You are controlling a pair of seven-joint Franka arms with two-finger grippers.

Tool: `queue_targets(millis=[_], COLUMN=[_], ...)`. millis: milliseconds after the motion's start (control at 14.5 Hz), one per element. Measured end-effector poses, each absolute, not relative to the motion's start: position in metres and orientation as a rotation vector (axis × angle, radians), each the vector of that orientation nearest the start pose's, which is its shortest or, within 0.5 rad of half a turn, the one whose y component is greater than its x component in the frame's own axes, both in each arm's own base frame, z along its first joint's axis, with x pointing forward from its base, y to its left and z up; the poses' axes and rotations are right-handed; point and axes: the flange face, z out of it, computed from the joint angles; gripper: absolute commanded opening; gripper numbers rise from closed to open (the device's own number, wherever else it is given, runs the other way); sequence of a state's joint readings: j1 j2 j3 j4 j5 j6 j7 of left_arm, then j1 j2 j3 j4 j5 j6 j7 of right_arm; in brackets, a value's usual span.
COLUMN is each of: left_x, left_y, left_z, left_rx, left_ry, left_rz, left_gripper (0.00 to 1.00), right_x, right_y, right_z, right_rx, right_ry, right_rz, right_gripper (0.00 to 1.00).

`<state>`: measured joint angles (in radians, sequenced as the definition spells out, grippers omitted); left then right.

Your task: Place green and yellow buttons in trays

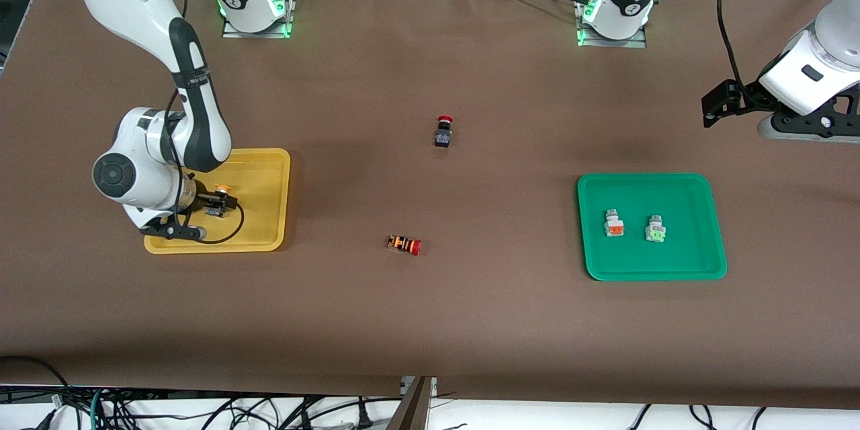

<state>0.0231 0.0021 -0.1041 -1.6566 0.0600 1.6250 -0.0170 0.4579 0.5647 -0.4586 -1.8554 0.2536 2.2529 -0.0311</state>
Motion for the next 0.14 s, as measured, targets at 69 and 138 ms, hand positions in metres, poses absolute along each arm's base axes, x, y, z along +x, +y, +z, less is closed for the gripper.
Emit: queue_targets(millis=[69, 138], left_x=[0.556, 0.556], left_y=[-0.039, -0.039], left_z=[0.587, 0.587], left_rx=[-3.078, -3.078], left_ry=[0.105, 0.106], left_rz=[0.048, 0.05], left_gripper=[1.0, 1.0], right_x=[0.64, 0.652], right_y=[0.028, 0.033], right_z=[0.256, 0.283], right_rx=[-3.177, -3.166], right_ry=[0.131, 0.119], right_rz=[0.129, 0.124], right_gripper=[0.99, 0.99])
